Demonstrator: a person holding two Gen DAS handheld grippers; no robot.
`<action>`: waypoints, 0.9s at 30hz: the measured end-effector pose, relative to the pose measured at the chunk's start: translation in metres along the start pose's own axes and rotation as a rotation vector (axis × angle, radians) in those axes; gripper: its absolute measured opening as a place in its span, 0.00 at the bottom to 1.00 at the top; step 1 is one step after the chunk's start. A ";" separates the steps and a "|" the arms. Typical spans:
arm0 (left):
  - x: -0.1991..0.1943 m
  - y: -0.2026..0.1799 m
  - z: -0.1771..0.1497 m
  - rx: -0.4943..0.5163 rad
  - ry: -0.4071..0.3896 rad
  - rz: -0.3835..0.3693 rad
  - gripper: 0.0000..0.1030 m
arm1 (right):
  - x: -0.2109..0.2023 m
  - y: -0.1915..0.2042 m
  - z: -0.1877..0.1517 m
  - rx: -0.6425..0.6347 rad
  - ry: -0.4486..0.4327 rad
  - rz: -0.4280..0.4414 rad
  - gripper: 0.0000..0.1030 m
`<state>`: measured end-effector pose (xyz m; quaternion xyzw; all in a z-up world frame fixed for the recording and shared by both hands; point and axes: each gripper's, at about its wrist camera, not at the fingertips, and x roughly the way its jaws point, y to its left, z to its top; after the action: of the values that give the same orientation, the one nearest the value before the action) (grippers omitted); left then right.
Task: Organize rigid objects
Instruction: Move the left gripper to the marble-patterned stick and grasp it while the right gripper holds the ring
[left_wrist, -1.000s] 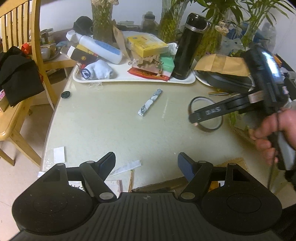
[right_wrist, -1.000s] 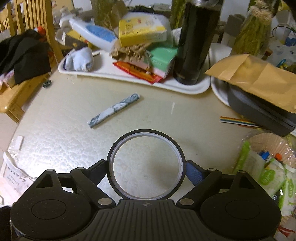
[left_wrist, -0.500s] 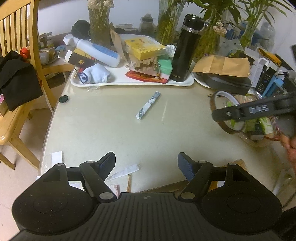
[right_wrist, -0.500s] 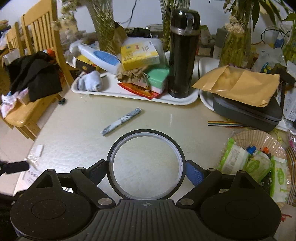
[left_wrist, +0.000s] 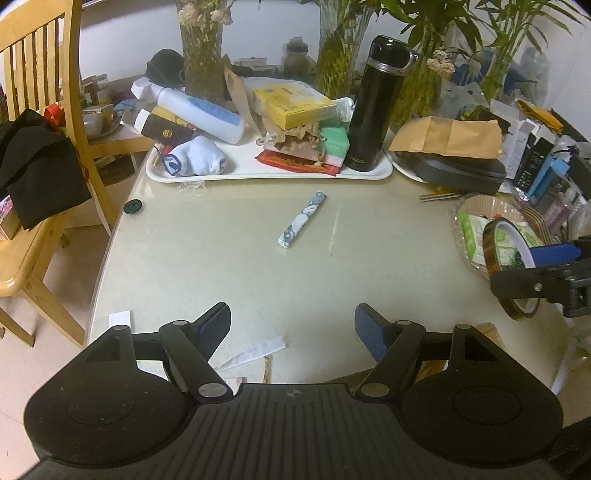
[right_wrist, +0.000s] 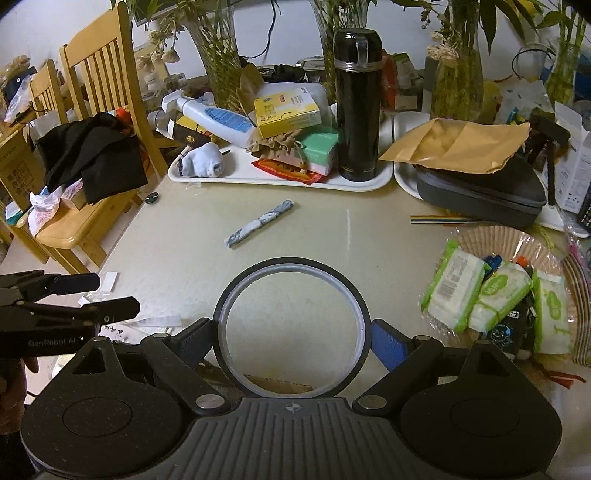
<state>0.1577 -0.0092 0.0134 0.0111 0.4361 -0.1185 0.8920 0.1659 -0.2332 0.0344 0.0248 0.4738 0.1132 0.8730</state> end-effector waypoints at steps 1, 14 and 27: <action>0.001 0.000 0.000 0.000 -0.001 -0.002 0.72 | -0.001 -0.001 -0.001 0.002 0.000 0.000 0.89; 0.022 -0.008 0.016 0.093 -0.048 0.002 0.71 | -0.005 -0.011 0.000 0.004 -0.010 0.030 0.89; 0.066 -0.007 0.047 0.106 -0.052 -0.029 0.71 | -0.004 -0.016 0.000 -0.002 0.006 0.050 0.89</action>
<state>0.2317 -0.0346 -0.0080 0.0488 0.4059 -0.1546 0.8994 0.1668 -0.2492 0.0357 0.0356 0.4757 0.1356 0.8684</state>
